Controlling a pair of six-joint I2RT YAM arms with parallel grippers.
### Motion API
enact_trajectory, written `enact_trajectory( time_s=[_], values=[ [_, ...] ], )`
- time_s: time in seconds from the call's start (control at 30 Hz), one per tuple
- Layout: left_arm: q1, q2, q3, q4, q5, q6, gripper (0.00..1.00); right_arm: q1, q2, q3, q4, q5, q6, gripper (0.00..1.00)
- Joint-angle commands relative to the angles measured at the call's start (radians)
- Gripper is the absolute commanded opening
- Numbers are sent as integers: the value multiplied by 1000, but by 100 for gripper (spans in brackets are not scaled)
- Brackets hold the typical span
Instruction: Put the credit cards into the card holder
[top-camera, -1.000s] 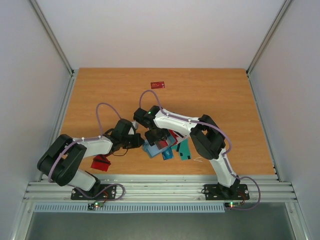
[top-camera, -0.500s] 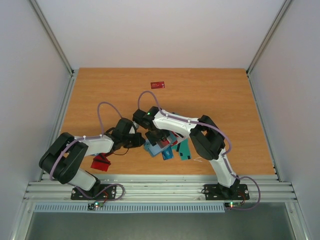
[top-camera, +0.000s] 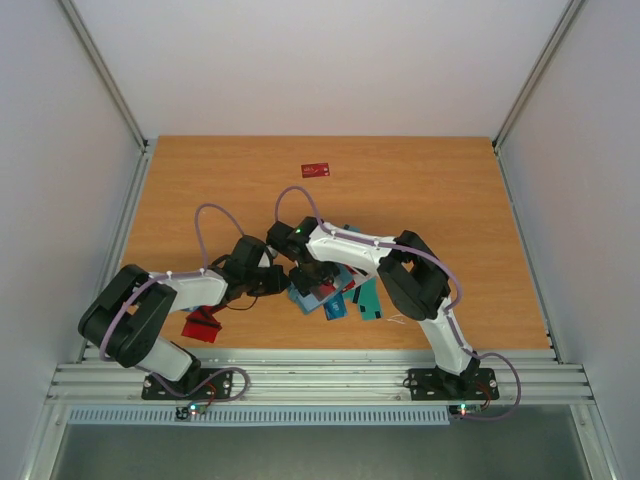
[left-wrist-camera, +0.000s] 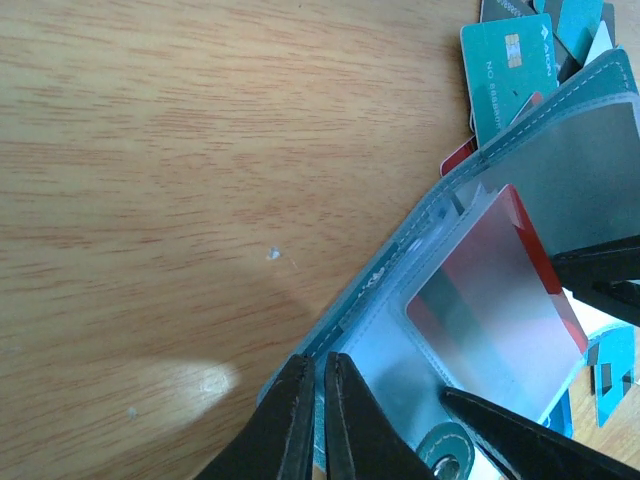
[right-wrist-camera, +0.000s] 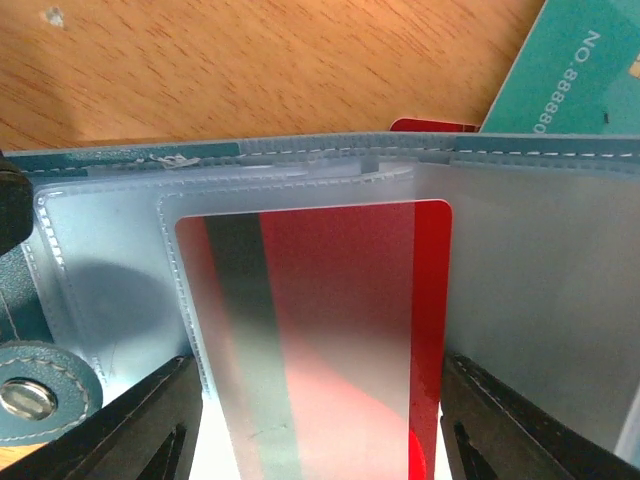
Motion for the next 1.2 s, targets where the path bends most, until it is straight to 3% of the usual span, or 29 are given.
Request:
enact_trajectory(
  time_s=[0.0,0.17,0.47,0.63,0.93,1.17],
  values=[
    [-4,42,2,-31,-22,11,7,7,28,-33,23,-28,-22,64],
    [-3,45,2,-32,-20,13,7,6,22,-61,38,-17,-27,60],
    [-4,66,16,-30,-9,19,7,4,24,-95,97,-262,-25,63],
    [-4,61,21,-31,10,16,7,-42,3,-143,147,-354,6,57],
    [-3,-122,86,-252,-24,55,8,-197,-72,-279,307,-605,67,56],
    [-4,-228,143,-348,39,73,10,-237,-91,-354,413,-748,75,55]
  ],
)
